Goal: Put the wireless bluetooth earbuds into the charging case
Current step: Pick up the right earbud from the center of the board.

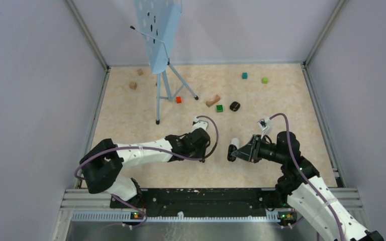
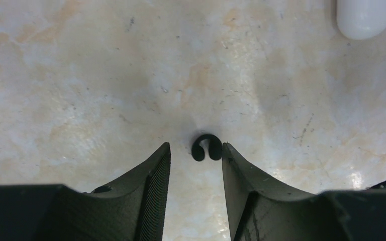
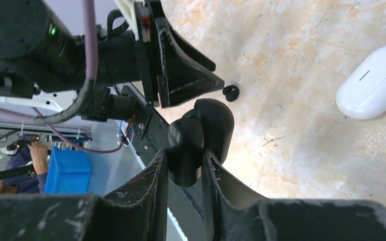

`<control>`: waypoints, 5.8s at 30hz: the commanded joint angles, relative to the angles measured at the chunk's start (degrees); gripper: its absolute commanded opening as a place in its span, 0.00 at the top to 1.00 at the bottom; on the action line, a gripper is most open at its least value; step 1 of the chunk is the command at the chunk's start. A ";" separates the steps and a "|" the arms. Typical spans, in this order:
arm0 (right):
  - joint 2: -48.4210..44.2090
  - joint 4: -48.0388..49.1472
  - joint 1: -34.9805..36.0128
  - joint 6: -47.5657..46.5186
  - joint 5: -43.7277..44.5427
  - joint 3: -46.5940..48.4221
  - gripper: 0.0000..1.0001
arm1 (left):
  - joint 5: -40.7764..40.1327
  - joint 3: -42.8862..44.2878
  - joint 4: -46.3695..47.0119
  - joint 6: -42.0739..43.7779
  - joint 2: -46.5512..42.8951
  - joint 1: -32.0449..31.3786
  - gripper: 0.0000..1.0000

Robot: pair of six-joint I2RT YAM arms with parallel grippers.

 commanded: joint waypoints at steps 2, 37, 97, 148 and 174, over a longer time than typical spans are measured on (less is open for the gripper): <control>-0.90 2.58 -0.52 0.46 -0.78 -0.16 1.00 | 4.43 -1.91 5.31 7.79 -1.56 3.36 0.52; -2.76 1.39 -0.45 1.00 -0.43 -0.32 1.00 | 12.06 -3.12 5.44 16.74 3.46 6.65 0.57; -4.18 -0.63 -0.50 1.17 0.45 0.35 1.00 | 24.53 -2.79 8.97 25.54 1.78 6.75 0.67; -4.54 -0.96 -0.55 0.92 0.78 -0.06 1.00 | 29.73 -3.34 9.39 23.64 -4.17 6.48 1.00; -7.54 30.43 2.13 27.65 11.88 -12.02 1.00 | 15.93 -15.17 35.53 -3.55 -28.09 4.26 1.00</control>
